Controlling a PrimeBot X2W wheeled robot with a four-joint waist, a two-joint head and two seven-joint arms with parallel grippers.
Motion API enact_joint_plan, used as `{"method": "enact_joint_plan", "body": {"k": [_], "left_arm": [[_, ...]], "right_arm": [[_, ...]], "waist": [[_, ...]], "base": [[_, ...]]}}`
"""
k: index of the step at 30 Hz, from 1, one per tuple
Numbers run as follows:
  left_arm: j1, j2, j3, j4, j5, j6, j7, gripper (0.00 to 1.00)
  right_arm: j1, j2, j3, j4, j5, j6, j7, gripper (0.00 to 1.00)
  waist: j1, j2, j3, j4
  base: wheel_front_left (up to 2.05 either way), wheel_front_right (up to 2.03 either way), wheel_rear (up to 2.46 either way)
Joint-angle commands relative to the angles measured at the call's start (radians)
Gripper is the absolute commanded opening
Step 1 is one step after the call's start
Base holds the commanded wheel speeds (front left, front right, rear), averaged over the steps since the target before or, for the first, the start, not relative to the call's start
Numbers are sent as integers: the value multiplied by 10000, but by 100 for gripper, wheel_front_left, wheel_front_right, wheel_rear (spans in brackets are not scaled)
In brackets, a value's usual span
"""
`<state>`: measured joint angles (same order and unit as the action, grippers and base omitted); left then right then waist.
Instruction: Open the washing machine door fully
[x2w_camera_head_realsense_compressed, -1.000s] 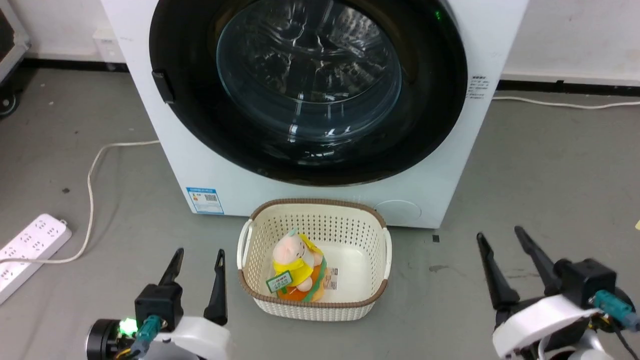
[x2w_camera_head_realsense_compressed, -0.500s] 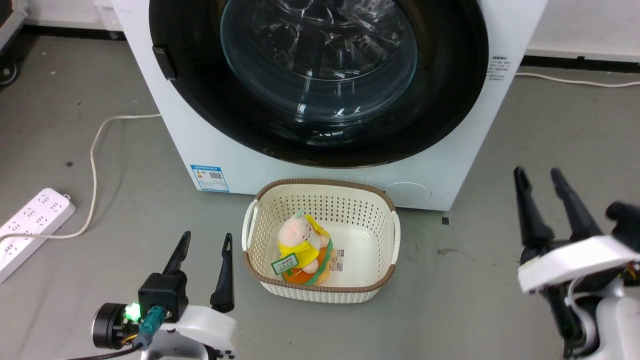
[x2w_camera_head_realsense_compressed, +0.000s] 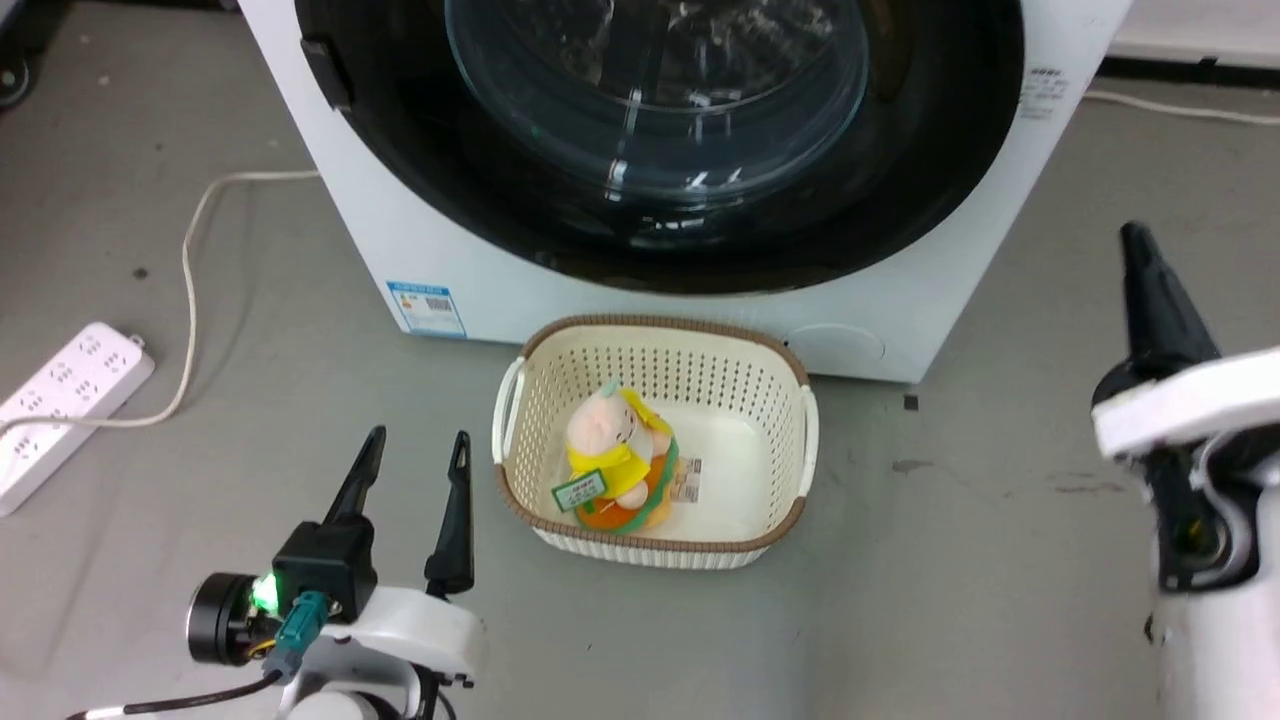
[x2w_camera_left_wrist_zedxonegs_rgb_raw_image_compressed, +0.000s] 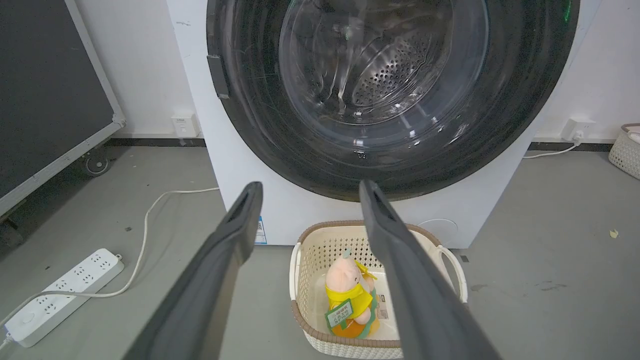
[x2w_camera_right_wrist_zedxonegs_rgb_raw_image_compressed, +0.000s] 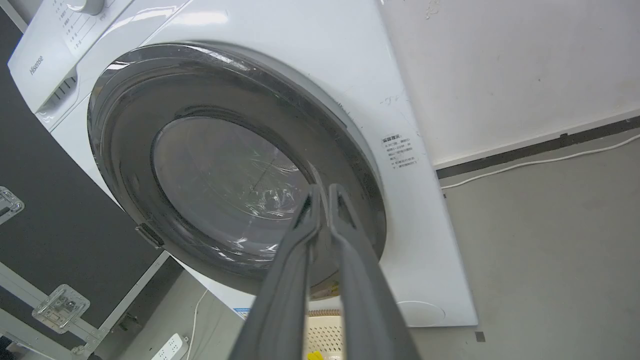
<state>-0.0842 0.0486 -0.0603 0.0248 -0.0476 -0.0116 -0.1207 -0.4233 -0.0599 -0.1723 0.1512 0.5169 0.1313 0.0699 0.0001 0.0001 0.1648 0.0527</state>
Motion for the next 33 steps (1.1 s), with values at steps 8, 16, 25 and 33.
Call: {"method": "enact_joint_plan", "body": {"k": [8,16,25,33], "left_arm": [[-450,9,-94,-5,-97,-86,-247,100],[-715,10,-158,4,-154,-111,-414,100],[-990,11,-214,34,-206,-168,-602,100],[-1193,12,-370,81,-325,-154,-769,100]], "right_arm": [[-2066,-88,-1052,1694,904,-2,837,0],[-3879,-542,-1991,3504,1334,-3,1480,0],[-5890,-765,-2741,5302,1826,-3,2110,0],[-7407,-1197,-3221,6995,2126,-4,2949,0]], "waist": [[-1,-1,580,202],[-1,-1,1048,387],[-1,-1,1508,562],[-1,-1,1832,775]], "base": [[0,0,0],[0,0,0],[0,0,0],[0,0,0]]}}
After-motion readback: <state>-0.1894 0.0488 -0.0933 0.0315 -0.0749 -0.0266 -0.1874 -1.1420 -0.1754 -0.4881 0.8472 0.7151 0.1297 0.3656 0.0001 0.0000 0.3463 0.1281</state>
